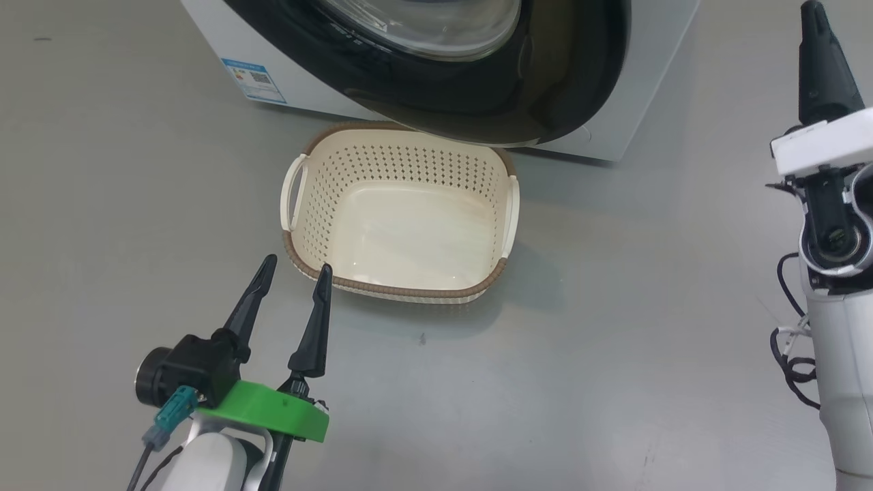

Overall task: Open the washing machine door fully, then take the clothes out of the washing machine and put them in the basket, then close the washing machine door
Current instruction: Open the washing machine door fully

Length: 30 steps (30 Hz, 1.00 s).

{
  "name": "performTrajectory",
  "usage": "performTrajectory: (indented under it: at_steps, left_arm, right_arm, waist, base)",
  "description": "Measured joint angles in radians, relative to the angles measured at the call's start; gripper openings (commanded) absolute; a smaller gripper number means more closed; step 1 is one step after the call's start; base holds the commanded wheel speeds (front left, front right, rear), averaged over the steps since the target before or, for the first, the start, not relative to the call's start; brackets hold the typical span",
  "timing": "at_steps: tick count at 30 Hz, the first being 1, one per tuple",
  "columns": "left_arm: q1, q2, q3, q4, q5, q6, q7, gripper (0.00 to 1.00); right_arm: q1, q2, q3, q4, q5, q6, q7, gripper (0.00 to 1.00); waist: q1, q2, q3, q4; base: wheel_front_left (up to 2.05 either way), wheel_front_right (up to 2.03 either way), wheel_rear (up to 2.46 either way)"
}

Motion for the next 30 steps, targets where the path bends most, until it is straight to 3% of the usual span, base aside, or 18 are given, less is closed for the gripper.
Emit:
performTrajectory:
  at_steps: [5,15,30]
  left_arm:
    - [-0.015,-0.002,-0.007,0.002,-0.014,0.0,0.0,1.0]
    - [-0.051,-0.004,-0.012,0.003,-0.031,0.0,0.0,1.0]
    - [-0.073,-0.008,-0.008,0.023,-0.039,0.0,0.0,1.0]
  right_arm:
    - [-0.084,0.035,-0.029,0.032,0.125,-0.017,0.093,0.0]
    - [-0.226,0.062,-0.066,0.119,0.279,-0.094,0.258,0.0]
    - [-0.311,0.067,-0.063,0.222,0.393,-0.121,0.437,0.0]
  waist:
    - [0.0,0.0,0.031,0.035]
    - [0.0,0.0,0.085,0.092]
    - [0.0,0.0,0.11,0.127]
  base:
    - [0.0,0.0,0.0]
    - [0.0,0.0,0.0]
    - [0.0,0.0,0.0]
